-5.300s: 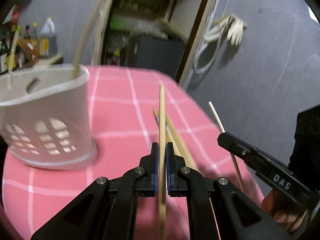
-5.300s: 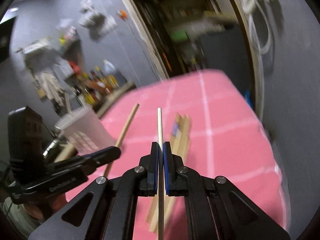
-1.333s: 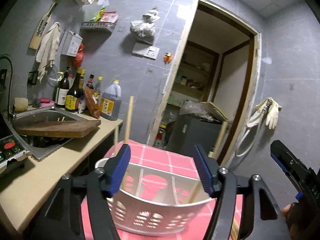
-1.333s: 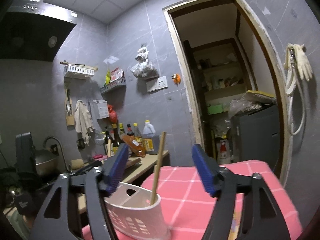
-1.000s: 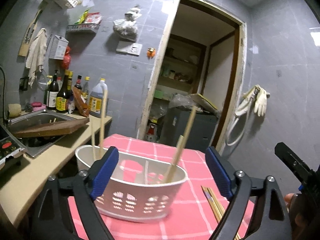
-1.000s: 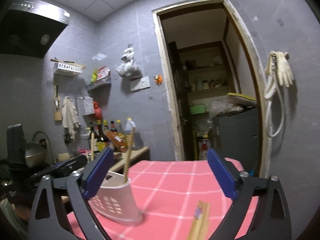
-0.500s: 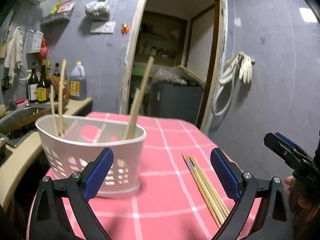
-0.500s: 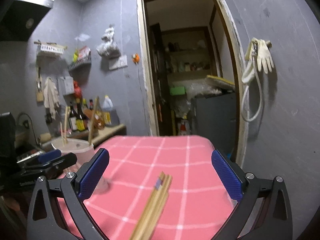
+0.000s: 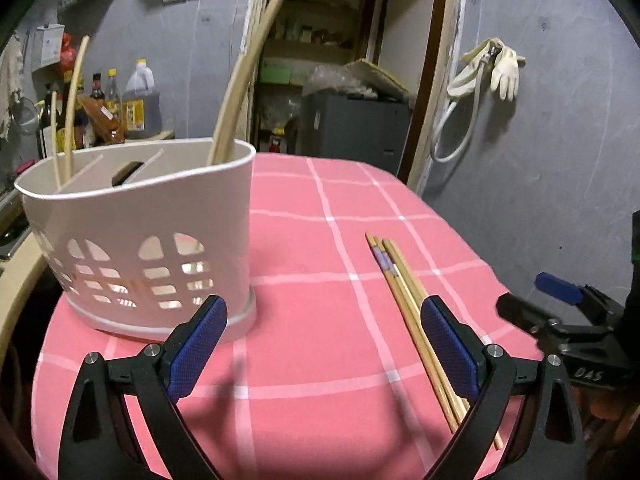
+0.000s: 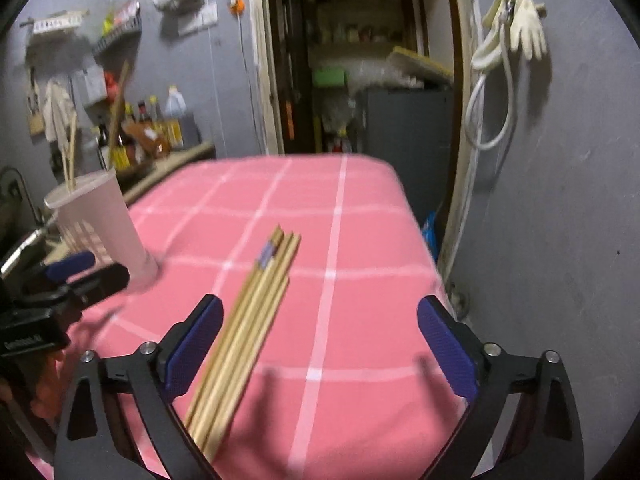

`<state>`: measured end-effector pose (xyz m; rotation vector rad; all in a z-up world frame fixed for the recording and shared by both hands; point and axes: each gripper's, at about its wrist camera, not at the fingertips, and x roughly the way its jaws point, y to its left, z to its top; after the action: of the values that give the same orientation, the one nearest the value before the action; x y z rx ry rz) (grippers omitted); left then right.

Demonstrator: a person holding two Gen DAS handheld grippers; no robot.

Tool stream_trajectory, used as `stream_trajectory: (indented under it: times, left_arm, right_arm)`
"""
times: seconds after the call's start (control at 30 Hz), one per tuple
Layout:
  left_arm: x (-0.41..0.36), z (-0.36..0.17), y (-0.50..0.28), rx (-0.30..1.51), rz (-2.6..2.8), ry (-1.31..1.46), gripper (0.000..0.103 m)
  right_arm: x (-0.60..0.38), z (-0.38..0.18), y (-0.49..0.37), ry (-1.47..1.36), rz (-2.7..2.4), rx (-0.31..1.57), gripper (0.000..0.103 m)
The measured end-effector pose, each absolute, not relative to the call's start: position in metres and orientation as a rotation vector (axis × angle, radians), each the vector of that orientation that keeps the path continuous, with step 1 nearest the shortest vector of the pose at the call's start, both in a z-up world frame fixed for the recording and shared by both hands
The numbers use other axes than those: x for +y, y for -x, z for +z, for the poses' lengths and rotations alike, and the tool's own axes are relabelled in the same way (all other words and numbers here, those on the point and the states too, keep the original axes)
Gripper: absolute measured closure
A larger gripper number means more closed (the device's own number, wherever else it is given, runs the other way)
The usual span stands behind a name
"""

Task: Organize utensils
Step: 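Move both grippers back down to the chopsticks on the tablecloth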

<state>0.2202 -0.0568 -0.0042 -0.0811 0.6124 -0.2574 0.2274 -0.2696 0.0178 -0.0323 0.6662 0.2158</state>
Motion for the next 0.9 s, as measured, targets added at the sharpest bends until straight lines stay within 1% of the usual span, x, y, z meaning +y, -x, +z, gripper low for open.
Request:
stream_trajectory:
  times: [0.03,0.1,0.2,0.43,0.57,0.9]
  left_arm:
    - [-0.058,-0.006,-0.223,0.622,-0.256,0.08,0.008]
    - [-0.055,-0.009,-0.225,0.636,-0.255,0.079,0.008]
    - [-0.056,-0.014,-0.228,0.663,-0.255,0.071,0.008]
    - [-0.057,-0.022,-0.237,0.714,-0.267,0.07,0.009]
    - [-0.059,-0.025,-0.244,0.748,-0.272,0.074,0.01]
    - [-0.059,-0.027,-0.254,0.794,-0.295,0.092,0.023]
  right_arm:
    - [-0.269,0.014,-0.23,0.036,0.216,0.688,0.017]
    - [-0.268,0.009,-0.234,0.044,0.219,0.721,0.019]
    - [-0.263,0.004,-0.237,0.061,0.232,0.758,0.027]
    - [-0.254,-0.007,-0.244,0.105,0.253,0.841,0.035]
    - [-0.251,-0.011,-0.25,0.118,0.258,0.875,0.036]
    - [-0.247,-0.012,-0.259,0.135,0.262,0.891,0.037]
